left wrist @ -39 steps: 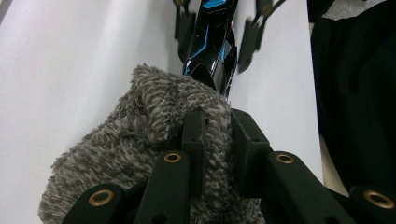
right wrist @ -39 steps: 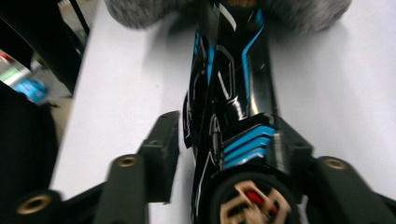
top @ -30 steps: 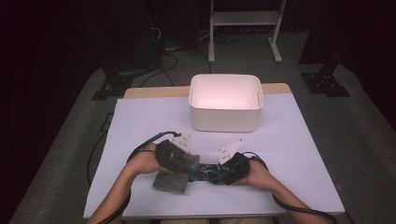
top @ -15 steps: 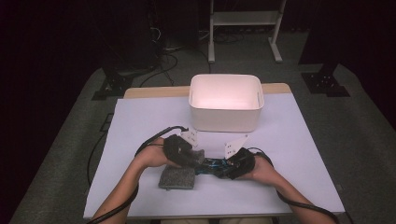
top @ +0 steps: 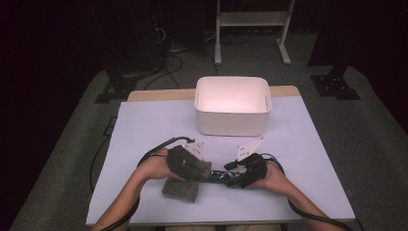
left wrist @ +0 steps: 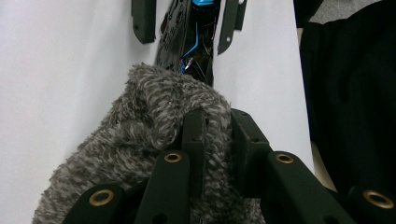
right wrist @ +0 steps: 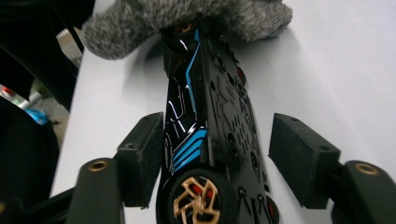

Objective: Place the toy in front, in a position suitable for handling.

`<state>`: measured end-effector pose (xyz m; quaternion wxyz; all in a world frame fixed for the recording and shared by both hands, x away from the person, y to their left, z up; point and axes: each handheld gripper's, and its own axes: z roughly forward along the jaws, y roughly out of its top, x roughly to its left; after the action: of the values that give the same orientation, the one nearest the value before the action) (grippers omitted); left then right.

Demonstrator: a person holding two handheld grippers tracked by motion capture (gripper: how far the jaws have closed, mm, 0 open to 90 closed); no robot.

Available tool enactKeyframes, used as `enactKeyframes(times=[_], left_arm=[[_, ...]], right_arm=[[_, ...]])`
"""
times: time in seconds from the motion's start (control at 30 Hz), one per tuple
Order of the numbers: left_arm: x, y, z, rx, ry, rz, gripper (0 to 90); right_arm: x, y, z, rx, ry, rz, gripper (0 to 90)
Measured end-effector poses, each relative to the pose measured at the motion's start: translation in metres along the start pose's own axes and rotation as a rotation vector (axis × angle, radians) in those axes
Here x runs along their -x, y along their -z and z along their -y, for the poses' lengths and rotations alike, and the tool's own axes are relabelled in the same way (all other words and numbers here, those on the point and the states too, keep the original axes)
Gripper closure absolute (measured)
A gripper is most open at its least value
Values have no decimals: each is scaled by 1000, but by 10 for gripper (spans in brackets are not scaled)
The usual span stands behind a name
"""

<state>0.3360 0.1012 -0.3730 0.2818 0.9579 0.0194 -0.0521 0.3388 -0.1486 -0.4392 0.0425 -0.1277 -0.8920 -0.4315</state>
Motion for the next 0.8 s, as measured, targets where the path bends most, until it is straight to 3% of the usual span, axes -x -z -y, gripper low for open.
enactKeyframes(times=[0.33, 0.8], left_arm=[[8, -3, 1, -14, -9, 22, 769], [14, -9, 4, -23, -20, 61, 769]], right_arm=[[-3, 11, 7, 15, -25, 11, 273], [-10, 6, 13, -38, -12, 21, 221]])
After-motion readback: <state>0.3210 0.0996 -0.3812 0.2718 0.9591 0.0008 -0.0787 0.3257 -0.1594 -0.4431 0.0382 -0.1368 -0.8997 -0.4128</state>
